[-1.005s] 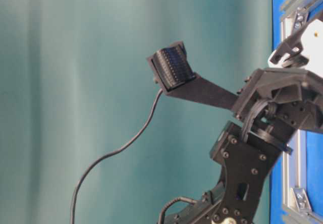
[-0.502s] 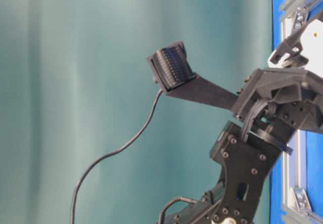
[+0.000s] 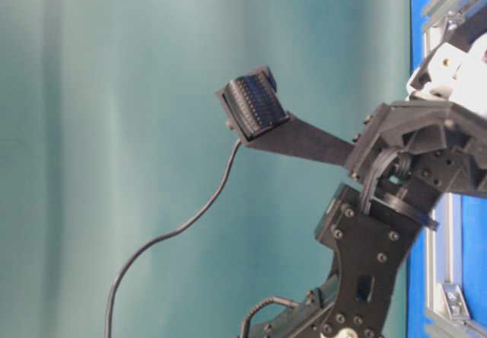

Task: Insert the wire through the string loop located on the right side.
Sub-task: 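Close the left gripper on the USB plug protruding from the loop, then open the right gripper and pull the cable leftward with the left gripper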

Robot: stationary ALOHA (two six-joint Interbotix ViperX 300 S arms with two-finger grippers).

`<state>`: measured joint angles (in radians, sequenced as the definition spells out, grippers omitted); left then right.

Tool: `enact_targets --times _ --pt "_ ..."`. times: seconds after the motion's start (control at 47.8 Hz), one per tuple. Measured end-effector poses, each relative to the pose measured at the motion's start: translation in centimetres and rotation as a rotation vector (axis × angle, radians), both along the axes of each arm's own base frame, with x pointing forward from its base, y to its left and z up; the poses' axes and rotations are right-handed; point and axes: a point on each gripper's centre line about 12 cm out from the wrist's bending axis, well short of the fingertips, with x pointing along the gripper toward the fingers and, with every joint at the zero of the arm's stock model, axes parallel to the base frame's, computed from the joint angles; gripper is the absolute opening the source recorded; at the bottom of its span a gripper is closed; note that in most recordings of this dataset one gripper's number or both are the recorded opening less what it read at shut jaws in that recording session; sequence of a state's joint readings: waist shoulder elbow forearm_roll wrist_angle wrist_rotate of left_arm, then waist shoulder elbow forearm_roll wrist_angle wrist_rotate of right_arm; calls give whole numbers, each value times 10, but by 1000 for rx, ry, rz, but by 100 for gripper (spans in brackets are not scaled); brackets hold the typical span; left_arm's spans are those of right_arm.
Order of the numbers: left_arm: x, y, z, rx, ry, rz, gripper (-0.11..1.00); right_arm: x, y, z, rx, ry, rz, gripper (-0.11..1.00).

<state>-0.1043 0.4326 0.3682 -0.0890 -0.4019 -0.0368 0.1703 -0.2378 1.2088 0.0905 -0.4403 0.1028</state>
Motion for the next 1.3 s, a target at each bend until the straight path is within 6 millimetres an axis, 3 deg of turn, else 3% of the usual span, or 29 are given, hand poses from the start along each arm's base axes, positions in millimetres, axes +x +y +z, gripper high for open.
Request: enact_targets --times 0.628,0.691,0.753,0.942,1.026,1.298 --pt "0 0 0 -1 0 1 8 -1 0 -1 -3 12 4 -1" --pt "0 0 1 -1 -3 0 8 -1 0 -1 -3 13 4 7" --pt "1 0 1 -2 -4 1 8 -1 0 -2 -3 17 3 21" --pt "0 0 0 -1 -3 1 8 -2 0 -3 -4 26 2 77" --pt "-1 0 -1 -1 2 1 8 -2 0 -4 -5 35 3 94" --pt "-14 2 -13 3 38 1 8 -2 0 -4 -5 39 3 96"
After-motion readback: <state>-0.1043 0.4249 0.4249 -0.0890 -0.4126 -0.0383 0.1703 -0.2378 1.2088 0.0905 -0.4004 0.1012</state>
